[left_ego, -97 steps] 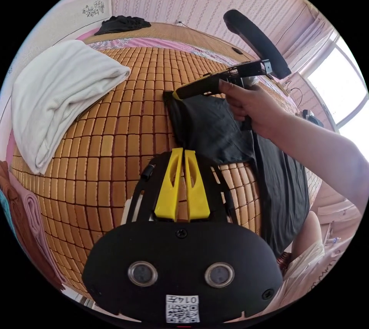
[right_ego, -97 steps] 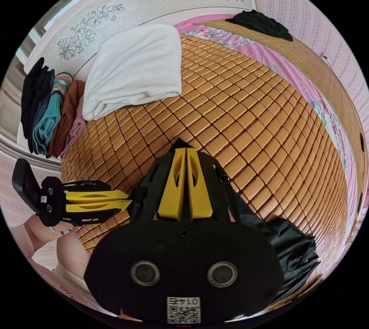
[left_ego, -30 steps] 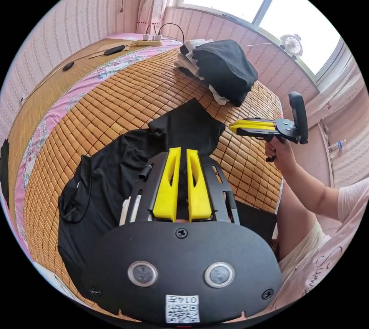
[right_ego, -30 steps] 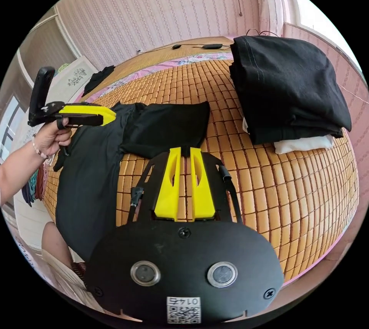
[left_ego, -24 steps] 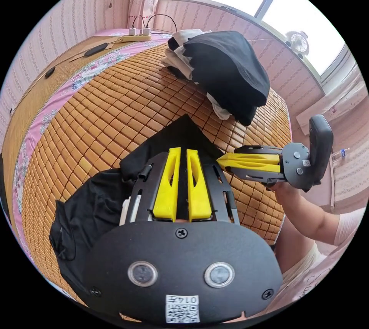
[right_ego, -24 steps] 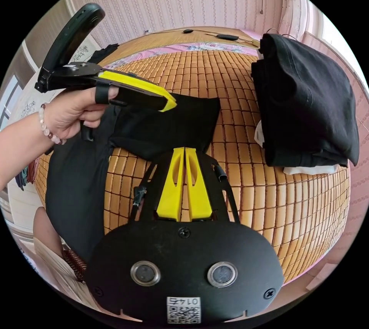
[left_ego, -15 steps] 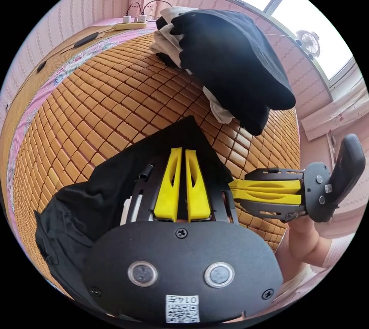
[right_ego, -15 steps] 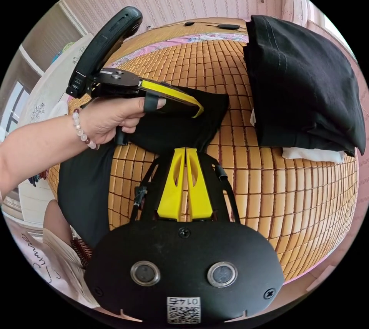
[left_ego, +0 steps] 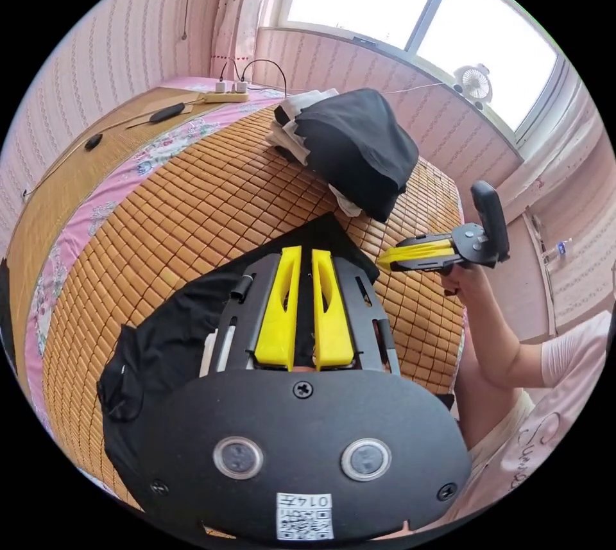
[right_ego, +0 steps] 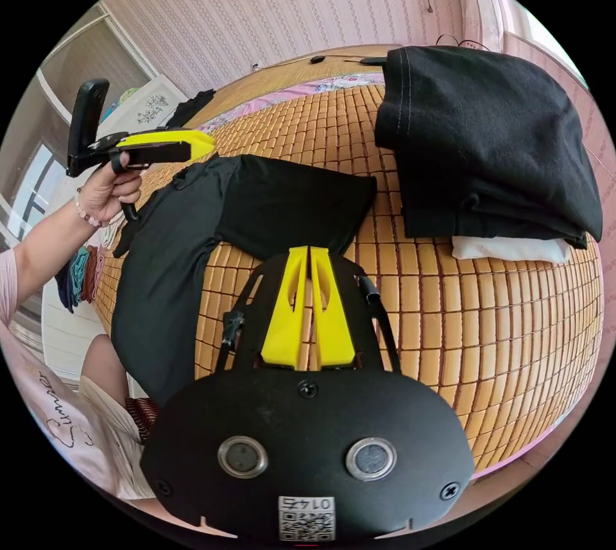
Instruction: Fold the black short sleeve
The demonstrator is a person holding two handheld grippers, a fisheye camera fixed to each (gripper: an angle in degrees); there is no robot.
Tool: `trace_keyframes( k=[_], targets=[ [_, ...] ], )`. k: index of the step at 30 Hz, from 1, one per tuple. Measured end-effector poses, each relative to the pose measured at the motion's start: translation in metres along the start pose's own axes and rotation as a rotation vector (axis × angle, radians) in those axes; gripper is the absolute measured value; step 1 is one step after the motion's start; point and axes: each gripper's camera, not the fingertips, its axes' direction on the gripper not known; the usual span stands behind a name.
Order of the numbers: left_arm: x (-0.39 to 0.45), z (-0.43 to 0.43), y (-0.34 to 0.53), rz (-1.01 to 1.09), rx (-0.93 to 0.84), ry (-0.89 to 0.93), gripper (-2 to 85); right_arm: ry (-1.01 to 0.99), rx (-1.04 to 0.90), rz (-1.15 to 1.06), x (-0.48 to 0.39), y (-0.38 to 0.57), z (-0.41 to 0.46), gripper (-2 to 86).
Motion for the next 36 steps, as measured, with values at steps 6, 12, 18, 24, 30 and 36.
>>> trace_keyframes(
  k=[6, 12, 18, 24, 30, 36],
  targets=[
    [-0.003, -0.105, 0.189, -0.204, -0.132, -0.157, 4.4, 0.024, -0.107, -0.193, -0.073, -0.013, 0.004, 4.8],
    [0.032, -0.166, 0.354, -0.487, -0.233, -0.194, 4.7, -0.111, -0.227, -0.187, -0.153, 0.018, 0.022, 5.5],
    [0.044, -0.198, 0.417, -0.649, -0.114, -0.182, 4.8, 0.153, -0.305, -0.206, -0.215, 0.021, 0.036, -0.1],
    [0.035, -0.199, 0.452, -0.727, -0.158, -0.234, 2.1, 0.296, -0.363, -0.194, -0.242, 0.002, 0.028, -0.5],
    [0.030, -0.236, 0.473, -0.804, -0.069, -0.161, 0.6, 0.146, -0.282, -0.117, -0.263, -0.008, -0.004, 0.1],
    [0.061, -0.277, 0.469, -0.648, -0.140, -0.152, 1.5, 0.075, -0.444, -0.108, -0.298, 0.015, -0.023, 4.2]
  ],
)
